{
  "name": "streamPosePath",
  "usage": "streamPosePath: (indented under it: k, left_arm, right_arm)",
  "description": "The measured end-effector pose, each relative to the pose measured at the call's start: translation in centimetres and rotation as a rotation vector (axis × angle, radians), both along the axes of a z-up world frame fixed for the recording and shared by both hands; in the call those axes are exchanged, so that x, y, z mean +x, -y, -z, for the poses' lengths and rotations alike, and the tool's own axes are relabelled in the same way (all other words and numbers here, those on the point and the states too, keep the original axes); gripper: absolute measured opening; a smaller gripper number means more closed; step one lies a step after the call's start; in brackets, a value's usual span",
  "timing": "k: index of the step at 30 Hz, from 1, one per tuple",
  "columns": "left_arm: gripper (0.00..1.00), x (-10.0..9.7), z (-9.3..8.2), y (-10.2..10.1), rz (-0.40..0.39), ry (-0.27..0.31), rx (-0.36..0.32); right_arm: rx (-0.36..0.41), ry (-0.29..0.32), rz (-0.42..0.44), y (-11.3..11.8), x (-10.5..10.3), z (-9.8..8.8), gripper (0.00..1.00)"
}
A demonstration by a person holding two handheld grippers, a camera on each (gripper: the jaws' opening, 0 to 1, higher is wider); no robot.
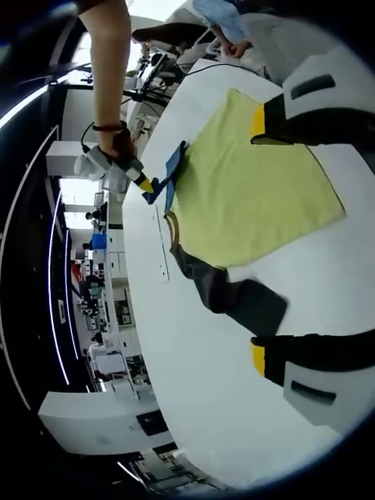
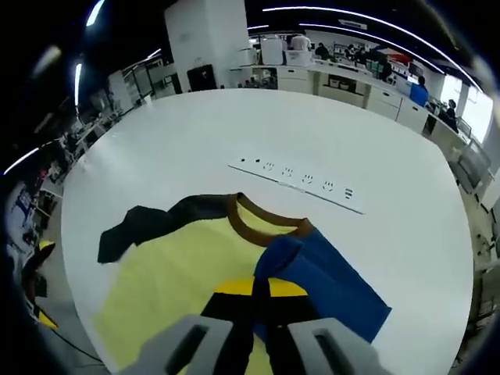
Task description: Fold the garment on the visible template until the final outline fits inside the template.
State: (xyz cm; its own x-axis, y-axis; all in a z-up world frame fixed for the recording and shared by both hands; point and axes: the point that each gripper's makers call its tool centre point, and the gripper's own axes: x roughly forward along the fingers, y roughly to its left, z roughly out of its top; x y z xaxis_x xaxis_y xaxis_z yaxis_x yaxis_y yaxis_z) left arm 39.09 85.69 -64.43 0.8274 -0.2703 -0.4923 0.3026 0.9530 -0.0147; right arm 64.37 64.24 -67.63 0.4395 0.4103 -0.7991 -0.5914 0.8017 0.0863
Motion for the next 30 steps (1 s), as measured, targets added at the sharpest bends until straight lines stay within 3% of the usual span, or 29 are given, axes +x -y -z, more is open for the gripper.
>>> streamPosePath:
  k: [16,30]
  left_arm:
    - [0.99,-0.2,0.5,-0.4,-0.008,-0.013,-0.003]
    - [0.98,-0.4,0.8,-0.9,-0.023,-0.025,-0.002]
  right_arm:
    - [0.065,0.016,-0.069,-5.2,-0.8,-0.7,0.0]
    - [0.069,0.029,-0.147,-7.9,-2.6,-0.4,0.0]
